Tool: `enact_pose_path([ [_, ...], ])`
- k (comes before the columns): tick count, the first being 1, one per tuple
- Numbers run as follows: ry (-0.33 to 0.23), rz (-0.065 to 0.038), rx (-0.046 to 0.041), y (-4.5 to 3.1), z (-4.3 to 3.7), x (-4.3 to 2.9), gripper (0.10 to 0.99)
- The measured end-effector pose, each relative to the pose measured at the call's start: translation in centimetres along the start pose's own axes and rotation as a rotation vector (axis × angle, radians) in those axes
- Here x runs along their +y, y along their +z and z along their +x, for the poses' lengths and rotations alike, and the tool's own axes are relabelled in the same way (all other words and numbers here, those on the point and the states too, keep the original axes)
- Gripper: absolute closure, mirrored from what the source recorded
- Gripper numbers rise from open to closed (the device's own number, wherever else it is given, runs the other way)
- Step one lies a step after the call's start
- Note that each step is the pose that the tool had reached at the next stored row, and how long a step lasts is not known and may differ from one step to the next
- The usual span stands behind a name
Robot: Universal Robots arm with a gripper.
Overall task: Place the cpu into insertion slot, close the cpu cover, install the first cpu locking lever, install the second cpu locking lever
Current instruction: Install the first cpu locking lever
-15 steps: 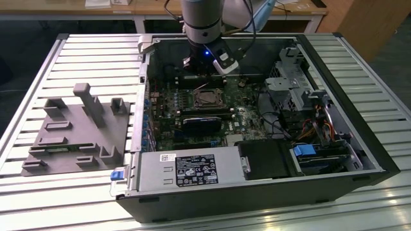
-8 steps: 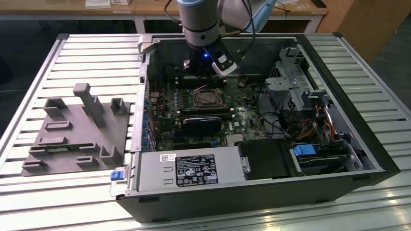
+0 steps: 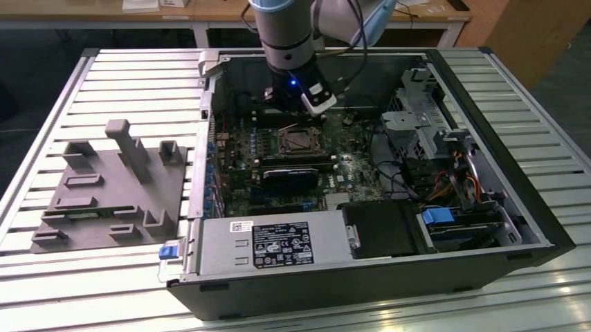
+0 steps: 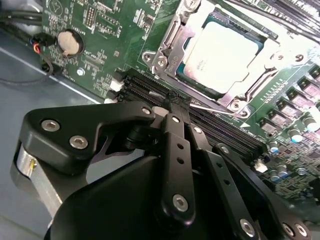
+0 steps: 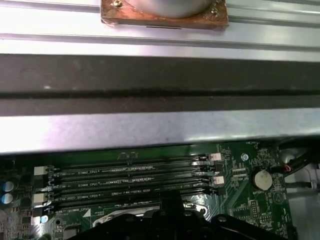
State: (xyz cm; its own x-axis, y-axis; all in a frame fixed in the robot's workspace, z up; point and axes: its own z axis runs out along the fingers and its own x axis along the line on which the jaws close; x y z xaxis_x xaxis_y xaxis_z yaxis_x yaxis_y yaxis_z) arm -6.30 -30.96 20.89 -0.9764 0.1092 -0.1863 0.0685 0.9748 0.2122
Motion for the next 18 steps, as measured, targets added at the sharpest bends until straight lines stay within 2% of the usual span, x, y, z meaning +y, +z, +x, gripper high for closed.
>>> enact_pose_path([
  [6,0.041,0.008,-0.0092,0.15,0.31,0.12,0.984],
  [18,0.095,0.02,-0.0215,0.47,0.68,0.67,0.984],
])
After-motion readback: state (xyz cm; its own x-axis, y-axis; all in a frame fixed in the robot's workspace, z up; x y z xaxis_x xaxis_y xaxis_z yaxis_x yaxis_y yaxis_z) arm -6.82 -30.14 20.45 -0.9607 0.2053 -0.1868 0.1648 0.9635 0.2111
